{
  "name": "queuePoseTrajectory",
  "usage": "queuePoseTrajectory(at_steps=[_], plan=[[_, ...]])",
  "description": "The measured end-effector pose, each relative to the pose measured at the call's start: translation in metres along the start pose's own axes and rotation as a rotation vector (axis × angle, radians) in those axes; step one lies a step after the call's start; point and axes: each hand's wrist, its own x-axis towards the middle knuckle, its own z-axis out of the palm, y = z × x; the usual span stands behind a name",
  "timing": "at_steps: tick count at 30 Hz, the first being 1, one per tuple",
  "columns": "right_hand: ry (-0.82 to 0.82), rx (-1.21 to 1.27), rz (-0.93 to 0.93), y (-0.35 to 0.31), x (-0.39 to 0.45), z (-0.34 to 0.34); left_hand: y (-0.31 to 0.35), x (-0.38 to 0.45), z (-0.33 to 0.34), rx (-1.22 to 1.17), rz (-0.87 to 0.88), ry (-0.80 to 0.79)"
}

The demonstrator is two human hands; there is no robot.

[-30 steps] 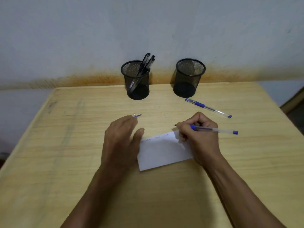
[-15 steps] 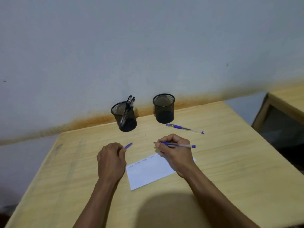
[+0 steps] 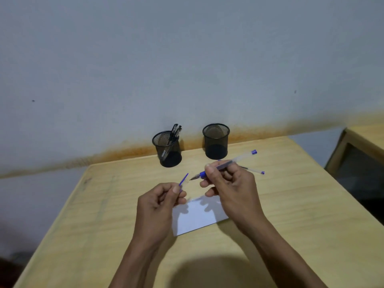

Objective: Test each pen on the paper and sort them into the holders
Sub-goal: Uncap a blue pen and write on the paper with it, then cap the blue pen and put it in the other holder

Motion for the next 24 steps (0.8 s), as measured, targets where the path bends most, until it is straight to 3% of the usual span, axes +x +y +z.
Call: queuePoseTrajectory(at_steps=[11, 24], plan=[[-0.075, -0.234, -0.057, -0.005, -0.009, 0.006, 0.012, -0.016, -0.006, -0.078, 0.002, -0.034], [-0.019, -0.078, 0.117, -0.008, -0.014, 0.004, 0.02, -0.018, -0.002, 0.051, 0.128, -0.01]])
